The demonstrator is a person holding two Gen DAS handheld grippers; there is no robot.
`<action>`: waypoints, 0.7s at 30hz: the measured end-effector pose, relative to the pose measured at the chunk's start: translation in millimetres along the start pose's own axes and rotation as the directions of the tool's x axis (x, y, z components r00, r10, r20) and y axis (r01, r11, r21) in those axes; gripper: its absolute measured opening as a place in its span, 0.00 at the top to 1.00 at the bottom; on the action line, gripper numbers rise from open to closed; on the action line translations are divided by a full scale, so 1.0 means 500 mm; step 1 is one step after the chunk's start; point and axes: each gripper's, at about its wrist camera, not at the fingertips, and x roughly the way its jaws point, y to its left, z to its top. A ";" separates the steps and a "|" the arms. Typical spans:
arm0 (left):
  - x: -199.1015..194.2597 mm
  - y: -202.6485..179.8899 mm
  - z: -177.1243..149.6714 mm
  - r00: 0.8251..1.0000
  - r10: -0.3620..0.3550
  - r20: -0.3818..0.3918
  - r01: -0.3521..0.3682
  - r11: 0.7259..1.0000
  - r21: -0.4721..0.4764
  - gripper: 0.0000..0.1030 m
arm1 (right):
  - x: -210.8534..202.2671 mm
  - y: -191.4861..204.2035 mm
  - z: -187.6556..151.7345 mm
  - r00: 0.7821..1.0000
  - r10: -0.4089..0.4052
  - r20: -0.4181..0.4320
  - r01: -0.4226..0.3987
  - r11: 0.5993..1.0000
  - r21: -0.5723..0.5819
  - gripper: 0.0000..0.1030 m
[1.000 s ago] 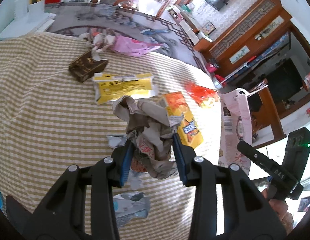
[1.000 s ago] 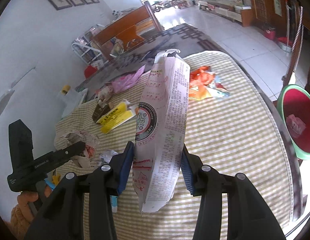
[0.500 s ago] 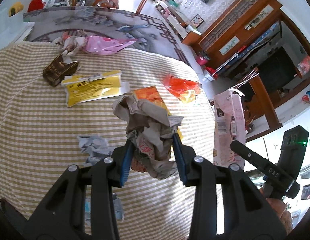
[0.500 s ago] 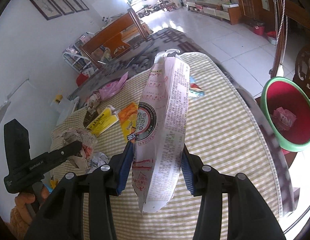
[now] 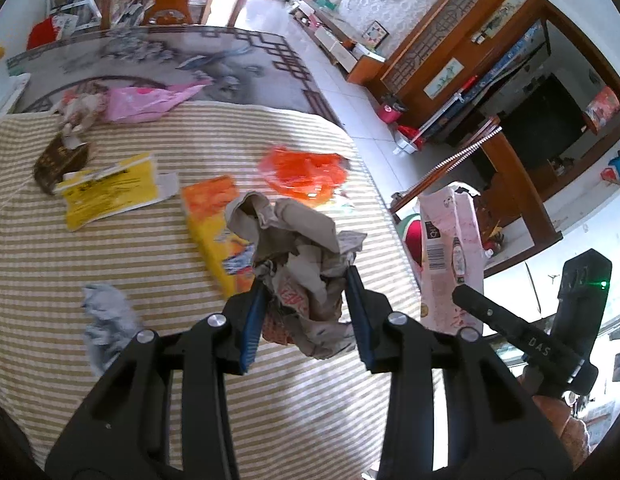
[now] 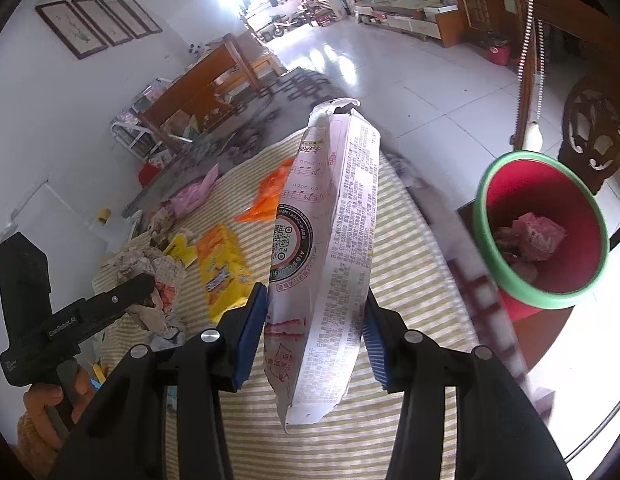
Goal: Collect trash
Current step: 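Carry both items over the red bin and open the left tool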
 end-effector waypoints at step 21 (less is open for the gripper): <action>0.272 -0.363 0.010 0.975 -0.120 -0.186 0.157 0.967 0.202 0.64 | -0.131 -0.370 0.030 0.992 -0.103 0.067 0.083 0.963 0.255 0.56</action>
